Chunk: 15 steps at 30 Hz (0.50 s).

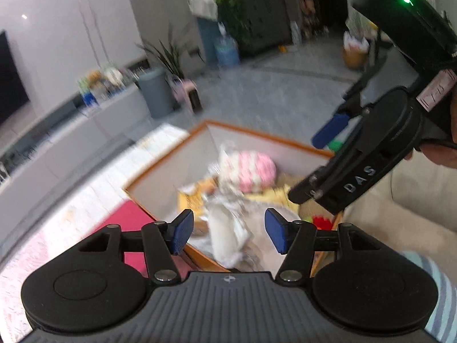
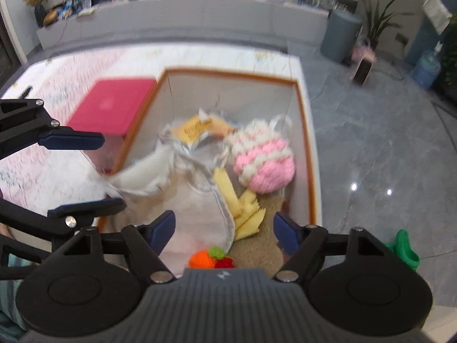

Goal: Organize soft objects
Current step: 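Open both tools to release the pouch and fruit, then withdraw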

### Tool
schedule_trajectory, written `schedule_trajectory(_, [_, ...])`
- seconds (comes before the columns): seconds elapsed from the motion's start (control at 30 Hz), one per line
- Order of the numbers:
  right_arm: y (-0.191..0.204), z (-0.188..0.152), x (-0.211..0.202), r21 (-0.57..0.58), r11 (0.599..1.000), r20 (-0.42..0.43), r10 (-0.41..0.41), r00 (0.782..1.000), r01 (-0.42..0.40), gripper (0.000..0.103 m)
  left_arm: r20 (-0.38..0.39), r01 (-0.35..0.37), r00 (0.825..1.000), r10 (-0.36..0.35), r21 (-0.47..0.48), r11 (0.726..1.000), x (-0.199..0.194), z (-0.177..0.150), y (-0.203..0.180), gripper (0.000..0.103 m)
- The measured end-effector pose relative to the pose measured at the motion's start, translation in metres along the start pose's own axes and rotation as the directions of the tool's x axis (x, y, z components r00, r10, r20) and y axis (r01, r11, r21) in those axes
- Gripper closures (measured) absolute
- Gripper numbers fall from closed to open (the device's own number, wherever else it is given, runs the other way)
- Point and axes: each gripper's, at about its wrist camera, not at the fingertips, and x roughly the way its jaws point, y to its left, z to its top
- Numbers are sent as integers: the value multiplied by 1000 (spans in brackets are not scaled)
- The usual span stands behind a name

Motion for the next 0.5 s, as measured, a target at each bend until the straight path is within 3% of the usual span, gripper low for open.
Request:
schedule_trajectory(0.07, [3,-1,-18,3,1000,35,-4,999,3,20,31,-30,999,31,-23,999,-18,2,2,35])
schedule_trajectory(0.2, [17,-6,-47,12,1000,84,-8,996,7,19,83,-78,993,84,-80,994,-54,1,7,33])
schedule_trajectory(0.3, [30,-16,-70,30,1000,143,-5,990,1,19,134,-130,980,146,-124,984,-81,-7,7,23])
schedule_trajectory(0.5, [70,-50,-102,13,999,277,-46,960,44,18,156,-222,954,256,-204,953,-124,-30,6,19])
